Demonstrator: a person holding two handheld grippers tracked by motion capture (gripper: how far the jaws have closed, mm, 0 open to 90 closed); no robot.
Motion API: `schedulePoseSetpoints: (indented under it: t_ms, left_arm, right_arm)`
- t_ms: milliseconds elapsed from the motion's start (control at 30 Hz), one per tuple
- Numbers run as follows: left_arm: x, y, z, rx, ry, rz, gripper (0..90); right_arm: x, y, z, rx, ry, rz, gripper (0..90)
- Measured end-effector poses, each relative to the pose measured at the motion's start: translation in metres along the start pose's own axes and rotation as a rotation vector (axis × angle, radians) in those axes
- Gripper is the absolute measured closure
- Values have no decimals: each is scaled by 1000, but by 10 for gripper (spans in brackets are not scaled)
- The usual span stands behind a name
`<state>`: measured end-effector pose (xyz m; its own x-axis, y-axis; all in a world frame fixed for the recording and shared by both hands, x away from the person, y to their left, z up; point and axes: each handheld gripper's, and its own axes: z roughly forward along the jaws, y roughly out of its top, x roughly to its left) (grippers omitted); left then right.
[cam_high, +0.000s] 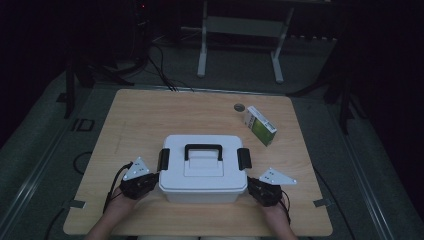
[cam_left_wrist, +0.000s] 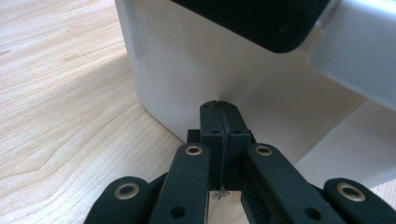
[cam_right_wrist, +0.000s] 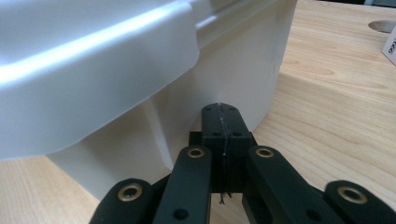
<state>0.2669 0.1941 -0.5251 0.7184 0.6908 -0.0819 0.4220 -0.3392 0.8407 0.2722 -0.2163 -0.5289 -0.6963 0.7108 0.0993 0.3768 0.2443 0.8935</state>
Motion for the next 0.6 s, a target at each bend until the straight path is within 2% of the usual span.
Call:
schedulePoseSetpoints:
  t_ms: [200, 333, 500, 600]
  left_arm:
    - [-6, -1, 0, 0, -20, 12, 897]
    - [-8, -3, -1, -6, -31, 6, 897]
    - [-7, -4, 0, -19, -34, -13, 895]
    - [-6, -3, 0, -13, -22, 2, 893]
  right_arm:
    - [0, -3, -7, 1, -1, -6, 900]
    - [-1, -5, -10, -2, 1, 6, 900]
    - [0, -7, -11, -11, 5, 21, 900]
    - [0, -7, -11, -9, 4, 14, 900]
